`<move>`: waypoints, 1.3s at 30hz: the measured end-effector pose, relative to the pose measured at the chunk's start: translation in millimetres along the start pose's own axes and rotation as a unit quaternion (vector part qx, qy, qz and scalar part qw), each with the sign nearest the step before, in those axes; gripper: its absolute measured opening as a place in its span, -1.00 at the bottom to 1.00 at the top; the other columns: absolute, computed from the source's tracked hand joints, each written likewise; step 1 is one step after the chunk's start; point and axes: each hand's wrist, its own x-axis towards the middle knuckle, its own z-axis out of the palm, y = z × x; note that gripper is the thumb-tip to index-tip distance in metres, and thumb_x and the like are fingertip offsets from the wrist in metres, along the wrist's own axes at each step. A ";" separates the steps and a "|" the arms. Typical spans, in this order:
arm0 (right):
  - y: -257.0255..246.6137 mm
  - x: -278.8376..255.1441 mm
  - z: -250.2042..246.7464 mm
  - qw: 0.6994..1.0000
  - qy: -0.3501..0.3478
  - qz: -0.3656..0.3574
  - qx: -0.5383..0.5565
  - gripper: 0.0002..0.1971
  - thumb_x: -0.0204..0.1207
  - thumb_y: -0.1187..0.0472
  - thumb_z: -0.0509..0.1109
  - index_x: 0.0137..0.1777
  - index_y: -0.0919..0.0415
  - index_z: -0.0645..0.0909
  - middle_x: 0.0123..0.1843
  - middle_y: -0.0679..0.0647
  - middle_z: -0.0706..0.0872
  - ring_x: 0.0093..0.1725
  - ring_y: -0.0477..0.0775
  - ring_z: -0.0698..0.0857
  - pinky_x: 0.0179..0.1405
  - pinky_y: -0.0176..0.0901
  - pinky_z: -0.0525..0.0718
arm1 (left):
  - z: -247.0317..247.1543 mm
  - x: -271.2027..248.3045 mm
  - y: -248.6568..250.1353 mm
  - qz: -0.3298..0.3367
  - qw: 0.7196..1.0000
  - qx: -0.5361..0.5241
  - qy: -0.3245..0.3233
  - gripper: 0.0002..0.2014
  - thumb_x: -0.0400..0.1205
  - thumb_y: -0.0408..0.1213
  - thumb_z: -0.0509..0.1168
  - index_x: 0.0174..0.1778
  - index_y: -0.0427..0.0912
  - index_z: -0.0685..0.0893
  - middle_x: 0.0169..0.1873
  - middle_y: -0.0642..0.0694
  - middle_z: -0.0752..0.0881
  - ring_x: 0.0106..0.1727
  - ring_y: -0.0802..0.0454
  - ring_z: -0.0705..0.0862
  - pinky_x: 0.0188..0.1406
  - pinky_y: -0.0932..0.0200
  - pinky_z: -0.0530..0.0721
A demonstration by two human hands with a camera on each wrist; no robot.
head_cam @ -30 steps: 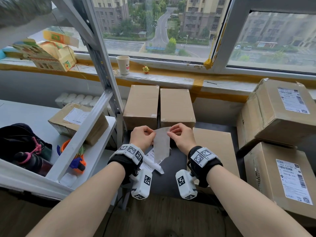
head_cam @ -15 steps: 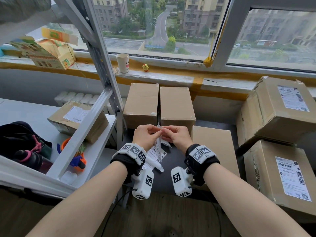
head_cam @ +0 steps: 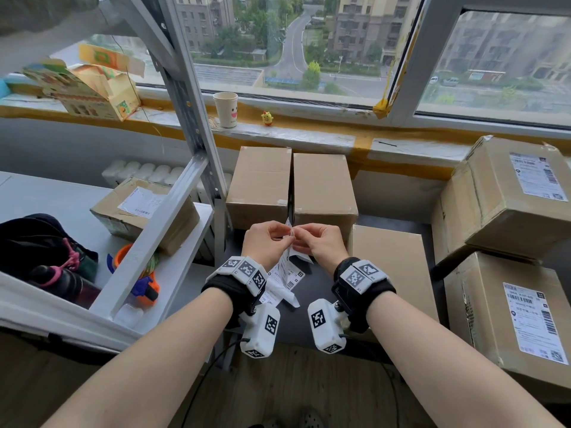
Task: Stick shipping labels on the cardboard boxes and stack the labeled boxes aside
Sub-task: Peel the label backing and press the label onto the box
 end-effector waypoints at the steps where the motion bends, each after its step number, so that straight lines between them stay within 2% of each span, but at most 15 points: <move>1: 0.2 0.6 1.0 1.000 0.005 0.000 -0.005 -0.85 0.56 0.37 0.37 0.00 0.48 0.69 -0.13 0.26 0.74 -0.19 0.05 0.75 -0.15 -0.28 0.79 | 0.1 0.3 -0.7 -0.001 1.000 -0.002 0.000 -0.88 0.47 -0.29 0.49 -0.10 -0.19 0.80 -0.17 -0.09 0.83 -0.11 0.11 0.80 0.09 0.14 0.75; 4: 1.4 1.3 4.3 0.999 0.022 -0.012 -0.043 -0.92 0.53 0.35 0.41 -0.12 0.35 0.72 -0.15 0.26 0.76 -0.17 0.10 0.76 -0.19 -0.23 0.79 | 0.3 0.2 -1.4 0.000 1.000 0.007 -0.004 -0.87 0.48 -0.31 0.48 -0.07 -0.19 0.80 -0.16 -0.09 0.83 -0.14 0.13 0.80 0.04 0.20 0.75; 7: 3.6 2.6 5.2 0.985 0.041 -0.046 -0.162 -0.90 0.52 0.30 0.43 -0.09 0.31 0.77 -0.14 0.23 0.80 -0.19 0.07 0.78 -0.24 -0.17 0.80 | 0.7 -0.3 -2.5 -0.005 1.000 0.016 -0.003 -0.88 0.49 -0.33 0.46 -0.08 -0.19 0.81 -0.17 -0.09 0.83 -0.16 0.13 0.79 0.01 0.25 0.74; 11: 8.7 5.5 9.5 0.936 0.054 -0.099 -0.333 -0.84 0.49 0.18 0.41 -0.08 0.21 0.80 -0.13 0.13 0.84 -0.10 0.09 0.79 -0.02 0.06 0.77 | 2.6 -2.3 -5.6 -0.008 1.000 0.012 -0.011 -0.87 0.50 -0.40 0.42 -0.08 -0.21 0.81 -0.16 -0.13 0.84 -0.15 0.12 0.78 0.04 0.22 0.74; 13: 10.6 5.2 11.9 0.920 0.054 -0.098 -0.375 -0.82 0.47 0.15 0.39 -0.10 0.20 0.79 -0.13 0.13 0.84 -0.06 0.13 0.77 0.06 0.08 0.71 | 2.5 -3.2 -6.2 -0.010 1.000 0.011 -0.008 -0.86 0.52 -0.40 0.39 -0.06 -0.22 0.82 -0.15 -0.13 0.83 -0.13 0.11 0.78 0.06 0.23 0.72; 19: 14.4 5.5 11.0 0.954 0.066 -0.061 -0.286 -0.91 0.42 0.17 0.49 -0.22 0.18 0.77 -0.23 0.09 0.82 -0.17 0.06 0.79 -0.02 0.07 0.76 | -0.9 1.4 -11.5 -0.063 0.997 -0.034 -0.007 -0.93 0.47 -0.29 0.44 -0.19 -0.13 0.83 -0.28 -0.05 0.83 -0.16 0.06 0.80 0.06 -0.02 0.77; 23: 18.9 4.6 10.5 0.981 0.057 -0.023 -0.186 -0.91 0.43 0.22 0.51 -0.27 0.20 0.71 -0.22 0.19 0.79 -0.11 0.23 0.80 -0.07 0.17 0.79 | -0.8 0.5 -12.3 -0.073 0.996 -0.048 -0.010 -0.92 0.47 -0.32 0.44 -0.19 -0.16 0.84 -0.29 -0.07 0.83 -0.16 0.03 0.80 0.08 -0.04 0.76; 25: 19.4 3.1 10.4 0.988 0.052 -0.006 -0.144 -0.91 0.48 0.28 0.48 -0.23 0.27 0.69 -0.20 0.22 0.75 -0.08 0.24 0.79 -0.13 0.01 0.82 | -1.2 -1.2 -13.1 -0.074 0.996 -0.055 -0.015 -0.92 0.47 -0.30 0.46 -0.17 -0.18 0.84 -0.27 -0.08 0.83 -0.15 0.03 0.80 0.08 -0.04 0.76; 27: 20.3 2.1 10.4 0.992 0.040 0.003 -0.124 -0.91 0.50 0.30 0.46 -0.21 0.28 0.67 -0.16 0.23 0.75 -0.07 0.16 0.79 -0.17 -0.13 0.81 | -2.0 -1.6 -14.8 -0.074 0.996 -0.048 -0.020 -0.93 0.47 -0.28 0.47 -0.19 -0.17 0.84 -0.29 -0.07 0.83 -0.16 0.02 0.80 0.06 -0.03 0.77; 30: 24.9 2.2 11.0 0.994 0.039 0.024 -0.103 -0.89 0.53 0.34 0.41 -0.23 0.24 0.64 -0.15 0.27 0.76 -0.09 0.18 0.80 -0.16 -0.08 0.81 | -3.7 -0.5 -17.6 -0.077 0.997 -0.020 -0.020 -0.96 0.45 -0.30 0.46 -0.27 -0.13 0.83 -0.33 -0.07 0.82 -0.19 -0.01 0.81 0.02 -0.04 0.77; 34: 29.7 0.9 10.2 0.996 0.059 0.057 -0.043 -0.90 0.59 0.40 0.31 -0.16 0.34 0.58 -0.23 0.23 0.72 -0.23 0.03 0.77 -0.30 -0.25 0.79 | -6.1 2.2 -21.6 -0.097 0.995 -0.010 -0.013 -0.83 0.42 -0.37 0.46 -0.44 -0.03 0.76 -0.39 -0.07 0.80 -0.21 -0.05 0.80 0.00 -0.07 0.78; 36: 31.2 0.2 10.1 0.996 0.055 0.061 -0.031 -0.93 0.59 0.40 0.30 -0.12 0.36 0.58 -0.25 0.19 0.71 -0.24 -0.02 0.75 -0.28 -0.27 0.79 | -5.9 2.1 -21.7 -0.100 0.995 -0.010 -0.010 -0.84 0.41 -0.38 0.47 -0.45 -0.04 0.76 -0.39 -0.08 0.79 -0.21 -0.06 0.80 0.00 -0.06 0.78; 39: 32.6 0.5 12.0 0.998 0.039 0.046 -0.034 -0.90 0.58 0.37 0.33 -0.17 0.31 0.57 -0.23 0.15 0.70 -0.17 0.00 0.74 -0.26 -0.24 0.80 | -3.0 1.3 -19.9 -0.094 0.995 -0.014 -0.012 -0.93 0.40 -0.33 0.50 -0.39 -0.10 0.79 -0.37 -0.08 0.80 -0.20 -0.04 0.80 -0.02 -0.04 0.78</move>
